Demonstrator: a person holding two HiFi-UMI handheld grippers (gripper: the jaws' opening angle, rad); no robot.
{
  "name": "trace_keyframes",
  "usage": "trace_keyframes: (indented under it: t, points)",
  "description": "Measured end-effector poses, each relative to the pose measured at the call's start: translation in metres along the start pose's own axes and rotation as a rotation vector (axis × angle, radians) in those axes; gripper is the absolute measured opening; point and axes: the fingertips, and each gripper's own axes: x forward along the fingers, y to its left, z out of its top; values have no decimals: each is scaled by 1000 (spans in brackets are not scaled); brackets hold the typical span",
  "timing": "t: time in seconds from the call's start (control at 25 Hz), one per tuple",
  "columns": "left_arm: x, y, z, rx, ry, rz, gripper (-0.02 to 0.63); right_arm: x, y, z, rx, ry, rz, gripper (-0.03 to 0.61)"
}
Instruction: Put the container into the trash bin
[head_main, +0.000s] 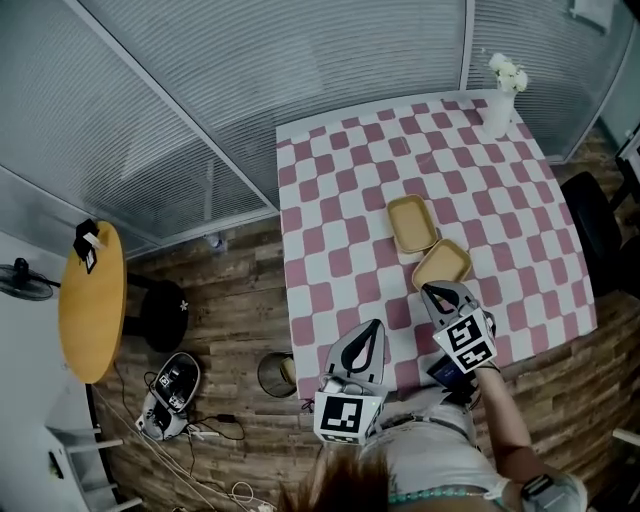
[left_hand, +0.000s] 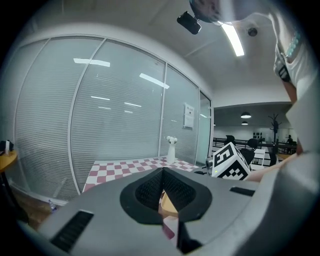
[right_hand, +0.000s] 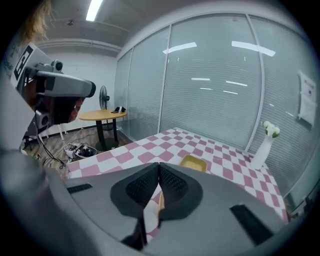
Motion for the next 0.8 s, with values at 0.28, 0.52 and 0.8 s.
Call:
trace_keyframes:
  t: [0.28,0.52,0.8]
  points:
    - [-2,5,-1,-27,22,60,6,30,-1,-42,27,110,73,-6]
    - [-9,7,-6,-45,33,112,6,53,2,-79,-52,245,96,5]
    - [-26,13,-14,-69,44,173,6,80,11,-106,-75,360,139,60]
